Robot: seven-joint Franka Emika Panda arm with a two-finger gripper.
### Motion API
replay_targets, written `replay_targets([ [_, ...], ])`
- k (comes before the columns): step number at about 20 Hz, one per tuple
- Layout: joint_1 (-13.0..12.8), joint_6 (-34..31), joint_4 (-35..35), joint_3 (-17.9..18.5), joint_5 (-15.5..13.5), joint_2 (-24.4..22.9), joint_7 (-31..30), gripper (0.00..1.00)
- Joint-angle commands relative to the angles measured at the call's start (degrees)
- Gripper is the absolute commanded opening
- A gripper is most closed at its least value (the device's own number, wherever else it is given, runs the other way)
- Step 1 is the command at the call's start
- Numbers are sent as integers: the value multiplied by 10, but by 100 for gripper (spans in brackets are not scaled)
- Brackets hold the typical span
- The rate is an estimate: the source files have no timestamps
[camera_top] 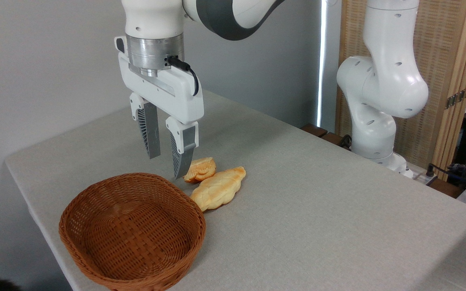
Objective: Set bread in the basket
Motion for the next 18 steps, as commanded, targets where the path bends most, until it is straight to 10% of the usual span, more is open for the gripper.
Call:
replay_targets([
  [1,-5,-24,5,4,2,-3,4,100],
  [18,-17,-82,-48,-15,6,-8,15,100],
])
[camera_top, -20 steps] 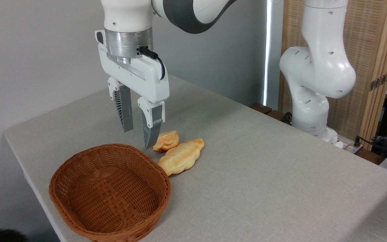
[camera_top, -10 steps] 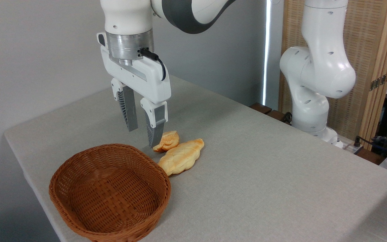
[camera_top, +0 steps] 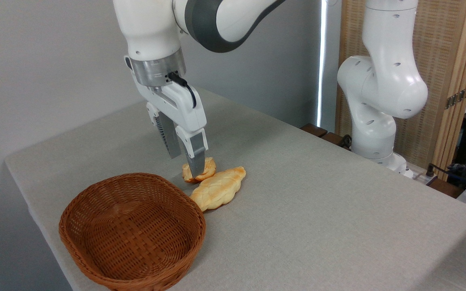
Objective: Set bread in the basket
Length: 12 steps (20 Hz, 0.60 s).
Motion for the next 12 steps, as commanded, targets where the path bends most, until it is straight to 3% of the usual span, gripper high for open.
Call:
replay_targets([
  [1,-1,-17,-25,3,6,-18,-11,100],
  [5,-1,-11,-40,3,6,-17,-82,100],
  [7,-1,-3,-52,3,7,-19,-86,100],
  [12,-1,97,-140,3,7,-63,-88,100],
])
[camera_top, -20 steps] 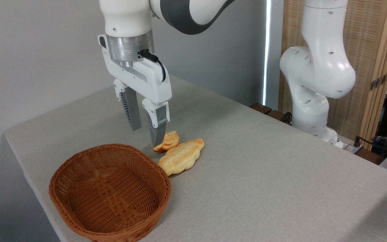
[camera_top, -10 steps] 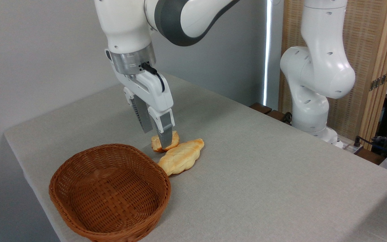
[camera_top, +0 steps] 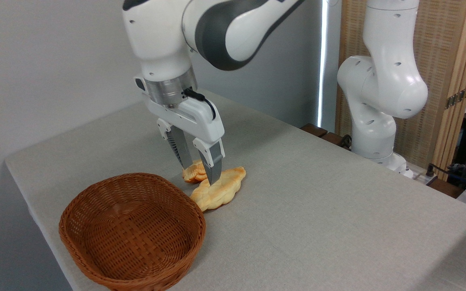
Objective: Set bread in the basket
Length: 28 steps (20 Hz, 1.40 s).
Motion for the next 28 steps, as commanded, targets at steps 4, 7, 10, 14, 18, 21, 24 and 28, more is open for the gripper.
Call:
replay_targets([
  [4,-2,113,-102,2,6,-55,-21,100],
  [7,-3,141,-125,1,6,-57,-22,100],
  [10,-3,167,-132,1,6,-57,-22,100],
  [14,-3,180,-134,1,6,-52,-18,100],
  [18,-3,180,-136,1,7,-48,-16,100],
  [21,-3,180,-138,1,7,-47,-14,100],
  [24,-3,179,-142,1,7,-47,-14,100],
  [28,-4,179,-142,0,8,-36,-14,100],
])
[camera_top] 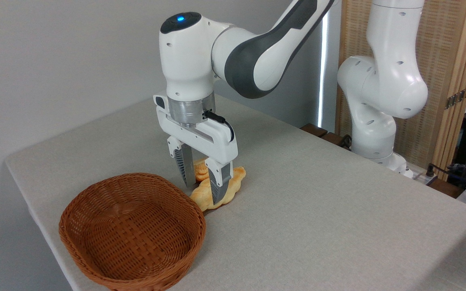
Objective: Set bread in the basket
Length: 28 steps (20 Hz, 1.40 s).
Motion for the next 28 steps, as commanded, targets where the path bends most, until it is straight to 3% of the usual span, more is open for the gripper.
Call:
replay_targets([
  [1,-5,12,-7,-4,10,7,-6,100],
  [13,-6,14,-7,-13,21,17,-7,100],
  [15,-5,14,-6,-14,35,16,-7,92],
  [18,-5,14,-6,-15,55,17,-6,63],
  [19,-5,14,-6,-15,55,18,-6,60],
  [28,-5,14,-6,-17,55,20,-6,59],
])
